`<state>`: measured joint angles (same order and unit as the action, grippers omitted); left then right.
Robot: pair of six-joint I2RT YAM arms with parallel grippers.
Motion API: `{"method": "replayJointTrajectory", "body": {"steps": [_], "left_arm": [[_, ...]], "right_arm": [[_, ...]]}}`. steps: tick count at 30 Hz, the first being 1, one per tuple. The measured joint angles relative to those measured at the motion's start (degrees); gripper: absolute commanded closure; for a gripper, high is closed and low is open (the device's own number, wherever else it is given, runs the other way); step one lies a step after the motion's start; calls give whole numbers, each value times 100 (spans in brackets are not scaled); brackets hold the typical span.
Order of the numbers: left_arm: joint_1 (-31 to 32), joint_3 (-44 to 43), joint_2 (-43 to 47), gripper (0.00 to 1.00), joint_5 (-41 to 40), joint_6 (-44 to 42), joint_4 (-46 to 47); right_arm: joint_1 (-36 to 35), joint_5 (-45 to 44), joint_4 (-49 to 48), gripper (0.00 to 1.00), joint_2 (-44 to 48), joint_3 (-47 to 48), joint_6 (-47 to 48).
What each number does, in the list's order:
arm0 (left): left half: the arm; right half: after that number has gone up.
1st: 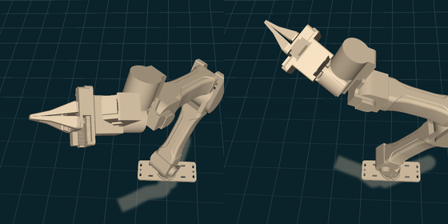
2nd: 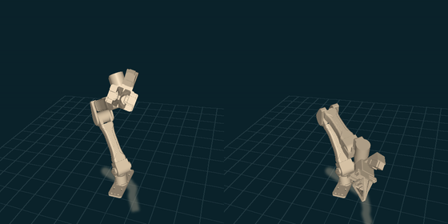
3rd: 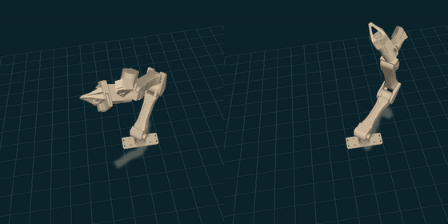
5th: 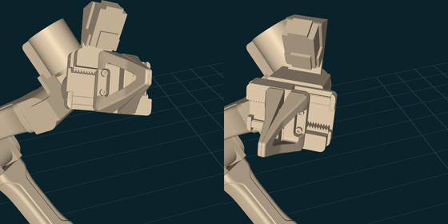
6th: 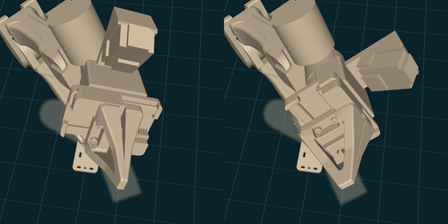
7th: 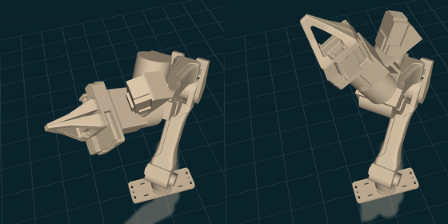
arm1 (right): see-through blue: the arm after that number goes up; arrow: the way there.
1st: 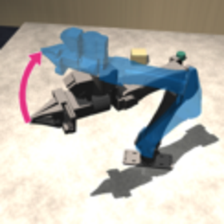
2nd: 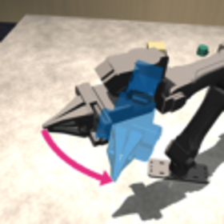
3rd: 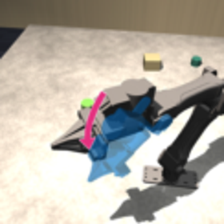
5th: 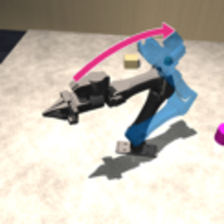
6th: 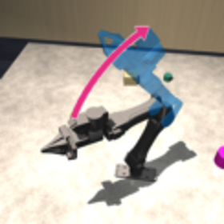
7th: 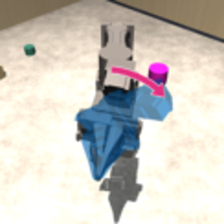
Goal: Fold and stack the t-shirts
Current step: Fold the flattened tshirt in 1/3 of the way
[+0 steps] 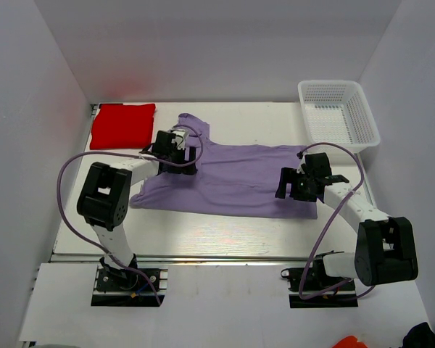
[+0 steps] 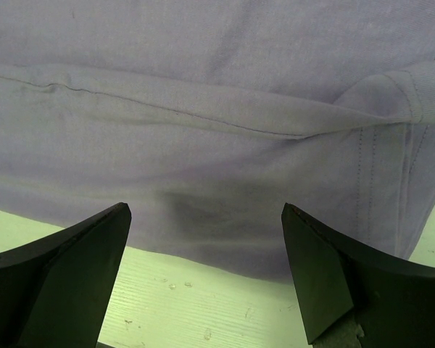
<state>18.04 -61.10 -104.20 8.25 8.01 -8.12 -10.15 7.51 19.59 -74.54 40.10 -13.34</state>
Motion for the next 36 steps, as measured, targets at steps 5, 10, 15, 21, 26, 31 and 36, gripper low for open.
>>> {"method": "replayJointTrajectory", "body": {"steps": [5, 10, 15, 21, 26, 31, 36], "left_arm": [[-26, -57, -57, 0, -68, 0, 70], [-31, -66, -61, 0, -140, -44, 446], [-31, -531, -494, 0, -96, -251, 890], [-31, -1327, -1342, 0, 157, -542, 1261], [-31, -1576, -1394, 0, 282, -693, 1268], [-31, -1250, -662, 0, 227, -678, 1193], [-31, -1003, 367, 0, -50, -398, 861]], "right_arm": [[0, -4, 0, 10, 0, 0, 9], [0, -9, 0, 10, -11, 0, 11], [0, -52, 0, 10, -11, 0, 13], [0, -103, 0, 10, -9, 2, 13], [0, -114, 0, 10, 57, 2, 13], [7, -92, -2, 10, 190, 2, 28], [0, -87, -4, 10, 356, 2, 28]]}}
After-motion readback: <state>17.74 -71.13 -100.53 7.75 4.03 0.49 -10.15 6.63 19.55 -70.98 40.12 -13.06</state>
